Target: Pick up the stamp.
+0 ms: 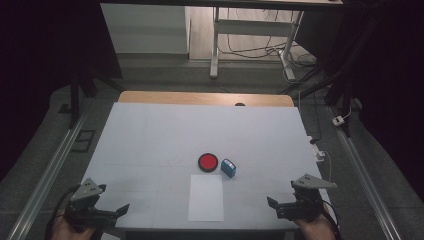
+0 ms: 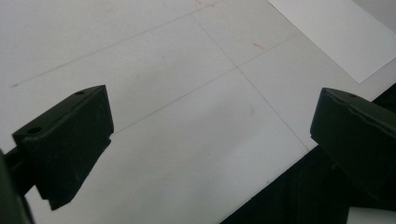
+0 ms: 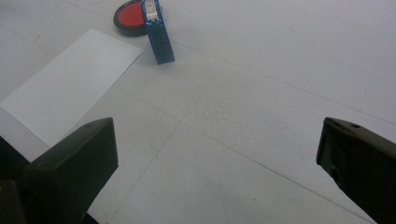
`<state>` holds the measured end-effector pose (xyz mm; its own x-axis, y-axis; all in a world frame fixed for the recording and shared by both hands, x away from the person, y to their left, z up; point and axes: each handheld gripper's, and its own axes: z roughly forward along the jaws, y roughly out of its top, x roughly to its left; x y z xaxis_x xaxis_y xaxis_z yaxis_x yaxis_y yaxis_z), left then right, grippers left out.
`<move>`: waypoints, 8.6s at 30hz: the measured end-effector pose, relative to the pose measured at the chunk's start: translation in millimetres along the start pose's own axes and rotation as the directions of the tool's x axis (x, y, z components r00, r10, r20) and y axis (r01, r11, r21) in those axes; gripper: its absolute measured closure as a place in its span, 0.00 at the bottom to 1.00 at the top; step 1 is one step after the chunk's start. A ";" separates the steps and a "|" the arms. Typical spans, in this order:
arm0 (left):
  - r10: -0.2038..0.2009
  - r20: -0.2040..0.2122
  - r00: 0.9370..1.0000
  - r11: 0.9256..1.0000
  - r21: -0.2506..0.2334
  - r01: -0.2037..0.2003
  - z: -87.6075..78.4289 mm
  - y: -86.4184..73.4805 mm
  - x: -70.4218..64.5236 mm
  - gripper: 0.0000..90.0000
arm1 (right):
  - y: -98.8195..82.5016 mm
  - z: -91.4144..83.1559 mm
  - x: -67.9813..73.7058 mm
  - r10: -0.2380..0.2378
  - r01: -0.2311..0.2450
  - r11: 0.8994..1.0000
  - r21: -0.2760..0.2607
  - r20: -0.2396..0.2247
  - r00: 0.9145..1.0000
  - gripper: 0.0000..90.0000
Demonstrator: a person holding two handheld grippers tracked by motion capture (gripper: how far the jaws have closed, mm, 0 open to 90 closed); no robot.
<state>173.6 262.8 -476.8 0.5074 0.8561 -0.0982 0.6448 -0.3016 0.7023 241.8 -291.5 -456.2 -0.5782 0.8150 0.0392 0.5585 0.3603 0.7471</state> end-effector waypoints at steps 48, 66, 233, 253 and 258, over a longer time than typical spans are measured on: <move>-0.021 0.105 0.994 1.000 -0.018 0.023 -1.4 -1.3 4.6 0.00 | 7.3 0.7 8.8 -0.063 0.061 0.997 -0.044 -0.033 0.997 0.00; -0.005 0.086 0.996 1.000 -0.023 0.007 -1.4 -2.2 1.9 0.00 | 19.8 12.3 16.8 -0.124 0.117 0.990 -0.076 -0.101 0.987 0.00; 0.030 0.114 0.993 0.999 -0.014 -0.029 0.7 0.8 0.7 0.00 | 104.1 108.2 49.8 -0.308 0.331 0.943 0.021 -0.311 0.899 0.78; 0.027 0.143 0.989 0.998 -0.052 -0.020 -0.4 0.6 3.7 0.00 | 100.5 91.8 69.7 -0.344 0.368 0.930 -0.014 -0.386 0.856 0.78; 0.033 0.147 0.989 0.998 -0.049 -0.026 0.1 0.4 3.3 0.00 | 100.4 87.2 74.7 -0.358 0.376 0.926 -0.035 -0.401 0.843 0.78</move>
<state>175.6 265.5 -476.9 0.6066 0.7749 -0.1776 0.6028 -0.3027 0.7383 306.6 -154.9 -436.2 -0.9260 0.3762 0.0321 0.2789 0.6243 0.7297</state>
